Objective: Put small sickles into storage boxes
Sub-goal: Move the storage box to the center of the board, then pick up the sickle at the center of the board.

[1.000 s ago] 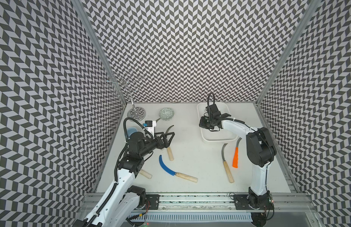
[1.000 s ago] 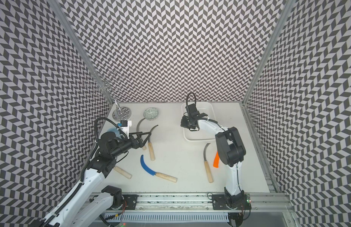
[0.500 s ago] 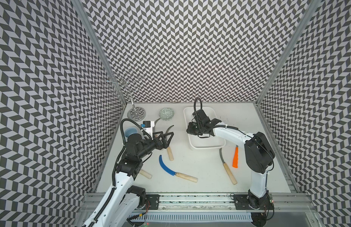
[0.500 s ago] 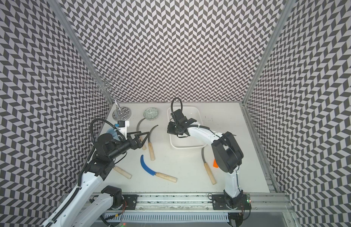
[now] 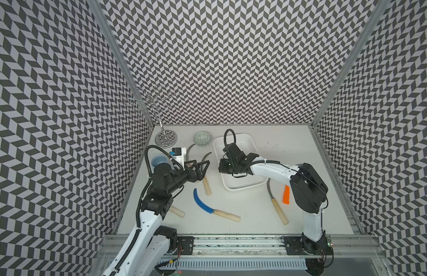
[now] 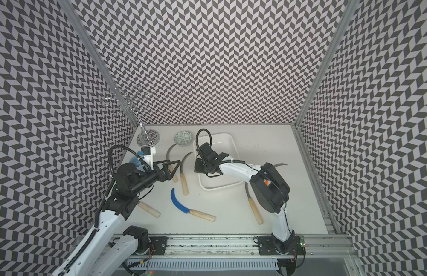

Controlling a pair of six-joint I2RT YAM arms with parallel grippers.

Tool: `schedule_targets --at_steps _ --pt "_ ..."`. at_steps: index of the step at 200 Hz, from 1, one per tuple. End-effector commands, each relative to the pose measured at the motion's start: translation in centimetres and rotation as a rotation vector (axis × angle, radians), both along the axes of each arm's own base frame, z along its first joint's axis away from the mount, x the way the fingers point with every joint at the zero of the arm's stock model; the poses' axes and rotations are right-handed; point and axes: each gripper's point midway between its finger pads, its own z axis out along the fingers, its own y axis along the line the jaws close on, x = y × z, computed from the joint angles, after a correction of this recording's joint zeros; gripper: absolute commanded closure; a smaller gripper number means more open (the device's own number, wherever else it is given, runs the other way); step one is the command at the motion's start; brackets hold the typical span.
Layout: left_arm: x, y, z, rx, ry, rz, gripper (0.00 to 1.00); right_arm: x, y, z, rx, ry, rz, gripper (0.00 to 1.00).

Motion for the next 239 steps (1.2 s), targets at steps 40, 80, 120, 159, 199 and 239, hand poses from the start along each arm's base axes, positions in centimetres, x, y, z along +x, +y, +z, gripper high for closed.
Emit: schedule_targets --at_steps 40,80,120,159,199,239 --pt "0.2 0.3 -0.6 0.005 0.009 0.013 0.01 0.1 1.5 3.9 0.116 -0.058 -0.006 0.65" --pt "0.6 0.4 -1.1 0.008 0.032 0.023 0.01 1.0 -0.6 7.2 0.029 -0.145 -0.019 0.03" --pt "1.5 1.1 -2.3 0.027 0.093 0.08 0.0 -0.9 -5.0 10.9 0.011 -0.23 -0.041 0.0" --pt "2.1 1.7 -2.8 0.053 0.16 0.129 0.0 -6.0 -8.5 12.5 0.008 -0.274 0.044 0.0" --pt "1.5 1.8 -2.4 0.041 0.226 0.137 0.01 -13.1 -9.8 11.7 -0.028 -0.272 0.233 0.0" --pt "0.2 2.4 -3.9 0.042 0.389 0.185 0.0 -17.3 -9.1 9.7 -0.082 -0.24 0.407 0.0"
